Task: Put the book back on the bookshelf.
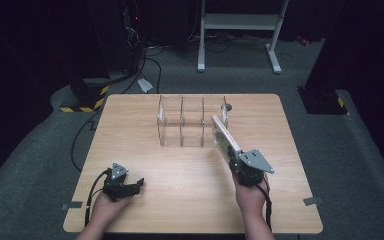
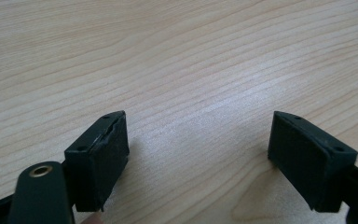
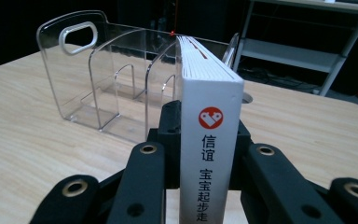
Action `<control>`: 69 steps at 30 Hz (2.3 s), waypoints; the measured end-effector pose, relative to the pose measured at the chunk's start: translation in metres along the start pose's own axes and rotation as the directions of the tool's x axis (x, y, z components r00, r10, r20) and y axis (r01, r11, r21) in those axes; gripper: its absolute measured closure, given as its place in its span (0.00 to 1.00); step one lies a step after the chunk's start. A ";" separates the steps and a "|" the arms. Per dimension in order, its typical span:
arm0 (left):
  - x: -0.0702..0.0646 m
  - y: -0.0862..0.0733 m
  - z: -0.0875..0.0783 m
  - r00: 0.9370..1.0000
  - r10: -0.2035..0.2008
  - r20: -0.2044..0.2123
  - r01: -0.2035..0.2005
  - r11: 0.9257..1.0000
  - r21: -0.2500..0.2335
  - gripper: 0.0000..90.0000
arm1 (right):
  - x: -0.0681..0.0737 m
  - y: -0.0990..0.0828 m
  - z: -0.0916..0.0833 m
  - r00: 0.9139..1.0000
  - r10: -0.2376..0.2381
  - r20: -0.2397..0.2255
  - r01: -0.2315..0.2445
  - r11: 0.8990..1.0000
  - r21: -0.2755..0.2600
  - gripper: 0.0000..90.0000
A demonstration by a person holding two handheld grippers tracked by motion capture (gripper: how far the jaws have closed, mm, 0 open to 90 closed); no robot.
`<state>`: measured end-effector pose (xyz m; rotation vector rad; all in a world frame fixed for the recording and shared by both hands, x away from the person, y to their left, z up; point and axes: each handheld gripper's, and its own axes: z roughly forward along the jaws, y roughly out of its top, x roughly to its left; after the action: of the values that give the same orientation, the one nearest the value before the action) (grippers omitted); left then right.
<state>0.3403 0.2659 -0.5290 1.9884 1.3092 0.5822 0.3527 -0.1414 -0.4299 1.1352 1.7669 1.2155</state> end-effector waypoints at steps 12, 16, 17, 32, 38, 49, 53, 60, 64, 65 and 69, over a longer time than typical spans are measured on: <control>-0.001 -0.001 -0.001 1.000 -0.003 -0.005 0.003 1.000 -0.001 0.23 | 0.007 0.019 0.046 0.998 -0.013 0.061 0.013 1.000 0.002 0.84; -0.001 -0.001 -0.001 1.000 -0.004 -0.001 0.004 1.000 -0.001 0.23 | 0.011 0.022 0.063 0.997 -0.026 0.073 0.025 1.000 0.018 0.84; -0.001 -0.001 -0.001 1.000 -0.003 -0.001 0.003 1.000 -0.001 0.23 | 0.012 0.022 0.066 0.996 -0.031 0.079 0.030 0.999 0.017 0.84; -0.001 -0.001 -0.002 1.000 0.002 -0.002 -0.002 1.000 -0.002 0.24 | 0.019 0.029 0.097 0.994 -0.029 0.102 0.028 1.000 0.013 0.83; -0.001 -0.002 -0.002 1.000 0.008 -0.002 -0.008 1.000 -0.003 0.24 | 0.019 0.030 0.104 0.993 -0.033 0.111 0.032 0.999 0.015 0.83; -0.001 -0.002 -0.002 1.000 0.007 0.002 -0.007 1.000 -0.003 0.24 | 0.019 0.025 0.110 0.993 -0.031 0.118 0.028 0.999 0.021 0.83; -0.001 -0.002 -0.002 1.000 0.008 0.003 -0.008 1.000 -0.003 0.24 | 0.020 0.021 0.112 0.992 -0.029 0.119 0.027 0.999 0.018 0.83; -0.001 -0.002 -0.002 1.000 0.007 0.003 -0.007 1.000 -0.003 0.24 | 0.020 0.016 0.108 0.992 -0.031 0.120 0.028 0.999 0.024 0.83; -0.001 -0.002 -0.002 1.000 0.009 0.002 -0.009 1.000 -0.004 0.24 | 0.020 0.007 0.103 0.993 -0.020 0.117 0.015 0.999 0.041 0.83; -0.001 -0.002 -0.002 1.000 0.009 0.002 -0.009 1.000 -0.004 0.24 | 0.021 0.005 0.102 0.993 -0.022 0.117 0.016 0.999 0.049 0.82; -0.001 -0.002 -0.002 1.000 0.010 0.002 -0.010 1.000 -0.004 0.24 | 0.020 -0.003 0.097 0.994 0.001 0.113 -0.007 0.998 0.056 0.82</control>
<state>0.3369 0.2663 -0.5290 1.9927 1.2970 0.5862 0.4311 -0.0910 -0.4643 1.2164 1.7237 1.0875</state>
